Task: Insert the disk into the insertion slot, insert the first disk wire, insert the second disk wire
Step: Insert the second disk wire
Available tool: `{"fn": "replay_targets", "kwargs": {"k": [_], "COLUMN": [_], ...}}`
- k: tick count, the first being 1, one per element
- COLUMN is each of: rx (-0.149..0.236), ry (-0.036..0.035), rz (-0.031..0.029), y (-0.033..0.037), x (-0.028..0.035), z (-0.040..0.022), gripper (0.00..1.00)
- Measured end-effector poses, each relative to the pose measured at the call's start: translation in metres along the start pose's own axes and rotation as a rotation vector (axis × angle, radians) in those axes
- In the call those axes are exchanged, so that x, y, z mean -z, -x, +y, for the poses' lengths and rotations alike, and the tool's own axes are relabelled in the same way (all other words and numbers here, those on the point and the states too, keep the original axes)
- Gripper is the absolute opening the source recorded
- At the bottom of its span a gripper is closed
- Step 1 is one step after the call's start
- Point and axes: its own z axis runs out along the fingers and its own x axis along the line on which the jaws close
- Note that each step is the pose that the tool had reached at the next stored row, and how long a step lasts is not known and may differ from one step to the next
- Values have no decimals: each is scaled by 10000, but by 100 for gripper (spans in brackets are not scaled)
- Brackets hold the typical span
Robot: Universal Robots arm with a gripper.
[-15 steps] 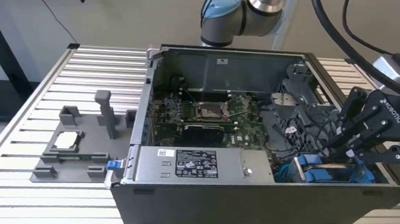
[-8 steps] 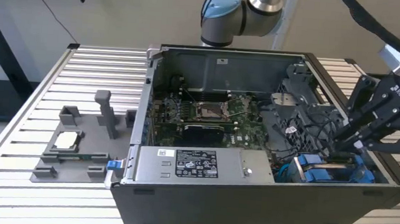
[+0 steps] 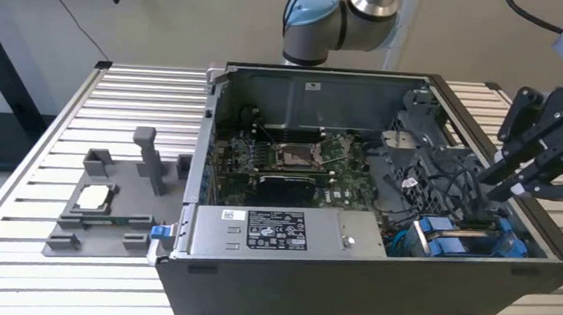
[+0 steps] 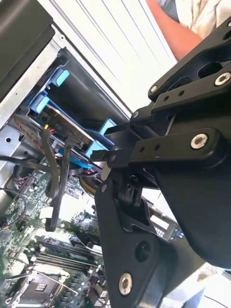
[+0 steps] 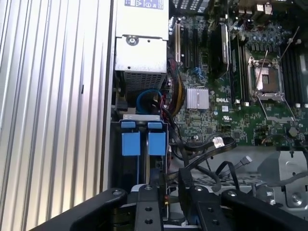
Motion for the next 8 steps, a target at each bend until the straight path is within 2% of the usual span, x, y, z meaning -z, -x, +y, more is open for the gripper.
{"fn": "replay_targets", "kwargs": {"k": [2,8], "rx": [-1,-2], "ry": [0,0], "rz": [4,8], "y": [2,3], "x": [22,28], "z": [5,7], "gripper": [30,30]}}
